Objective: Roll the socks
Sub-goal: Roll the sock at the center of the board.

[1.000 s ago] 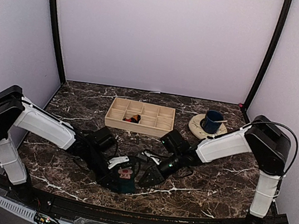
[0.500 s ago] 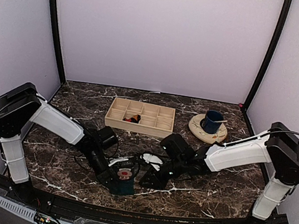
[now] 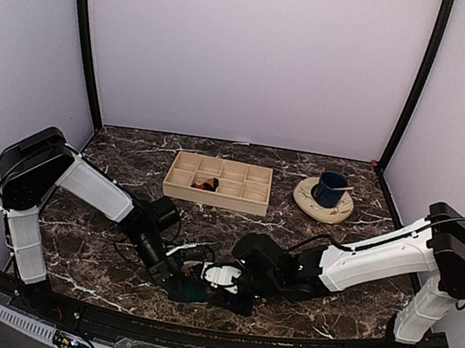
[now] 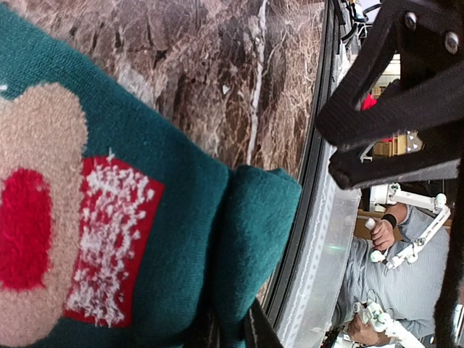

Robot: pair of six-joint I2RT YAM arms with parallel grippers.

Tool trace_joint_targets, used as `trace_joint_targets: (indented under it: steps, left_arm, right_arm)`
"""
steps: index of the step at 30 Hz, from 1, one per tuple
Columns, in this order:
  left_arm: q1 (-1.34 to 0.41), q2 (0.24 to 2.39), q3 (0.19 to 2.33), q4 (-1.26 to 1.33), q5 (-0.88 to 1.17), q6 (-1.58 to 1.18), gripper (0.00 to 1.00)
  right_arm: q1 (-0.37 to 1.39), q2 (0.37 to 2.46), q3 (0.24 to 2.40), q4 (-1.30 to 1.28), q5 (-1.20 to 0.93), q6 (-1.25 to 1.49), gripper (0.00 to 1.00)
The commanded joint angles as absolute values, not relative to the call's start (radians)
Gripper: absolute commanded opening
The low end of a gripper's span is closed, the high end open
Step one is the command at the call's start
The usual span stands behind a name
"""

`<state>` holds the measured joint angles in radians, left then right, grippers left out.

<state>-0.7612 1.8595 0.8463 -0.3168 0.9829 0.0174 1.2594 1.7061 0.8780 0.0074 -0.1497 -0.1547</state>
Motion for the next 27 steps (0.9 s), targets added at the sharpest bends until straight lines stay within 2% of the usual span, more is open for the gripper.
trace_joint_targets:
  steps: [1, 8, 27]
  left_arm:
    - [-0.754, 1.872, 0.862, -0.353, 1.015, 0.046, 0.12]
    - [-0.748, 1.888, 0.869, -0.369, 1.039, 0.066, 0.12]
    - [-0.737, 1.907, 0.877, -0.39, 1.082, 0.095, 0.11]
  right_arm:
    - [1.298, 1.731, 0.92, 0.02, -0.068, -0.23, 0.3]
    - [1.344, 1.778, 0.974, 0.002, -0.001, -0.305, 0.35]
    - [1.368, 1.875, 1.034, -0.012, 0.069, -0.408, 0.35]
